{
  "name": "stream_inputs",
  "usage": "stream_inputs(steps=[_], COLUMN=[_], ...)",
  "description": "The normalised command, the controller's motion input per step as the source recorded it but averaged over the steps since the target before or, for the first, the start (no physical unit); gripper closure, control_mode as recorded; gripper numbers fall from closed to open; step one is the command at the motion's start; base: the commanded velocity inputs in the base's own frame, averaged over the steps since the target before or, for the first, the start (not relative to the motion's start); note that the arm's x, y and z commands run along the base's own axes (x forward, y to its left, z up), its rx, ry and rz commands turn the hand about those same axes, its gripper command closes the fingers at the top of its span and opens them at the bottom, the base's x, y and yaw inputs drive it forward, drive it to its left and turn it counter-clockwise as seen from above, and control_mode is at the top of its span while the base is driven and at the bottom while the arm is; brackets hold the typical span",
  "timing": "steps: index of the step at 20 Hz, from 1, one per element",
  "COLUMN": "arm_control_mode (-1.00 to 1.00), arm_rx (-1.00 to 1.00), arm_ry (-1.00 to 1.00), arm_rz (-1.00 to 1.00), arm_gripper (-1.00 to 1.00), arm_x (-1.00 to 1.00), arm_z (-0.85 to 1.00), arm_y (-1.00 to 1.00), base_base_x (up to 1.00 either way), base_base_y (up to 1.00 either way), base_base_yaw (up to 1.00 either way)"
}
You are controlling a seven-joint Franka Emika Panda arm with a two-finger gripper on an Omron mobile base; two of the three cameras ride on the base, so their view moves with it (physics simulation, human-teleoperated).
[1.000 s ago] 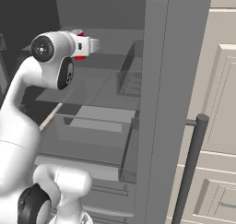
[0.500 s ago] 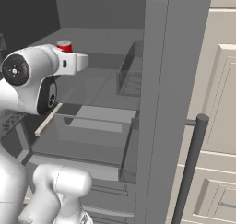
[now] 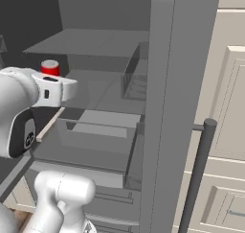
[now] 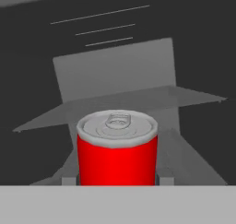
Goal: Open the fridge, grab two sodas, and place both sodas inside the bowl with ice on the dining counter.
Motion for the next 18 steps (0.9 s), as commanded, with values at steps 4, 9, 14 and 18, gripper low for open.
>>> stream_inputs(steps=[4,9,14,18], arm_control_mode=[-1.00,1.00,1.00,1.00], arm_rx=[0.02,0.00,0.00,0.00], arm_ry=[0.08,0.09,0.00,0.00], arm_rz=[0.00,0.00,0.00,0.00], arm_gripper=[1.00,1.00,1.00,1.00], arm_x=[-0.82,-0.40,0.00,0.00], arm_z=[-0.20,-0.26,0.00,0.00], arm_y=[0.00,0.01,0.00,0.00], base_base_x=[0.00,-0.01,-0.48,-1.00], base_base_y=[0.00,0.01,-0.11,-0.25], base_base_yaw=[0.00,0.00,0.00,0.01])
